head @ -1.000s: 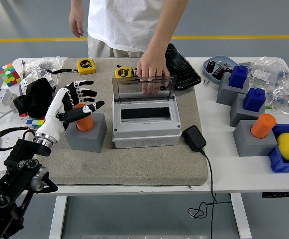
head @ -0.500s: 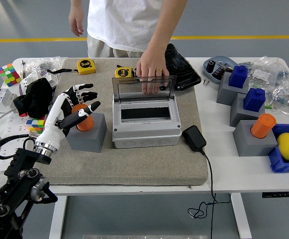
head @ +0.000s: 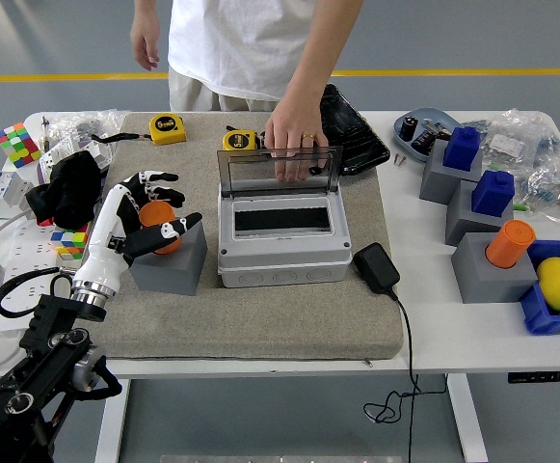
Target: Fetch the battery,place it into the box,close the lid of the box
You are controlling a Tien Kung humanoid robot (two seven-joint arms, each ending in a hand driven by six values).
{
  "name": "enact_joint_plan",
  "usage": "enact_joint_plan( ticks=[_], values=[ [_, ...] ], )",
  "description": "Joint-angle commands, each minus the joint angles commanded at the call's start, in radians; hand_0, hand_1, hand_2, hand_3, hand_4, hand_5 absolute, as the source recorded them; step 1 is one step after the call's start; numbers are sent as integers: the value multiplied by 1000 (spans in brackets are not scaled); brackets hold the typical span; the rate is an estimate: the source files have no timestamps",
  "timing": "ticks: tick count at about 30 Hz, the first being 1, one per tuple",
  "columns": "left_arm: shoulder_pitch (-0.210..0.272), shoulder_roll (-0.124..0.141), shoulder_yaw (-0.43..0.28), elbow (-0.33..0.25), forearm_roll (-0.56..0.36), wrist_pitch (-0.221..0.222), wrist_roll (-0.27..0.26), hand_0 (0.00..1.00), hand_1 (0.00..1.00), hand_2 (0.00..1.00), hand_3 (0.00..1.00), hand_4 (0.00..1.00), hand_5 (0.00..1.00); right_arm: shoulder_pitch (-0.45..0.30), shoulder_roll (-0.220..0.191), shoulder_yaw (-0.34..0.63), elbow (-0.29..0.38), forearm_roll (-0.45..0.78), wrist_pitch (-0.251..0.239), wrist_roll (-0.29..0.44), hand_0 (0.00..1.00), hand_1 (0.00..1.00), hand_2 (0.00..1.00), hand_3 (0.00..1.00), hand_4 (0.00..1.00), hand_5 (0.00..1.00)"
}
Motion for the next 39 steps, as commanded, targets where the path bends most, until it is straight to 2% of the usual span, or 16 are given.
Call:
enact_joint_plan(
  ticks=[4,5,10,11,16,17,22,23,29,30,34,37,39],
  values=[
    [-8,-7,10,16,-14,3,-5,306,357,391,466,897,2,0,0,0,0,-1,0,0,693,670,704,646,998,636],
    [-10,-9,13,21,-17,3,-6,265,318,372,450,851,2,0,0,1,0,-1,0,0,693,670,704,646,998,636],
    [-20,-14,22,42,-32,10,-16,265,318,372,450,851,2,0,0,2,0,-2,-1,0,695,671,704,646,998,635],
    [-21,-15,23,46,-35,12,-19,185,243,330,409,831,2,0,0,2,0,-3,-1,0,695,671,703,646,998,635],
    [-37,-22,28,71,-60,21,-47,185,243,330,409,831,2,2,1,2,0,-2,-2,2,695,671,703,646,998,635],
    [-41,-23,29,76,-66,22,-54,111,153,249,322,864,2,3,0,1,0,-1,-2,2,695,671,704,645,998,634],
    [-57,-31,37,104,-93,25,-90,111,153,249,322,864,2,4,1,1,0,-1,-3,4,695,671,704,645,998,634],
    [-60,-33,39,109,-97,25,-95,78,81,165,224,809,2,4,1,2,0,-2,-3,3,695,671,703,645,998,634],
    [-71,-40,52,121,-118,27,-117,78,81,165,224,809,2,3,0,4,0,-5,-3,3,695,671,703,645,998,634],
    [-71,-40,55,117,-118,26,-118,54,36,125,167,660,2,2,0,3,0,-4,-3,4,695,670,703,644,998,633],
    [-71,-31,61,82,-104,27,-113,54,36,125,167,660,2,1,0,4,0,-5,-4,5,695,670,703,644,998,633],
    [-76,-14,60,33,-51,22,-69,57,35,122,163,646,2,1,0,5,0,-8,-4,6,695,670,702,644,998,633],
    [-86,0,62,-10,11,17,-21,57,35,122,163,646,2,3,-1,3,0,-9,-5,6,695,670,702,644,998,633]
  ],
)
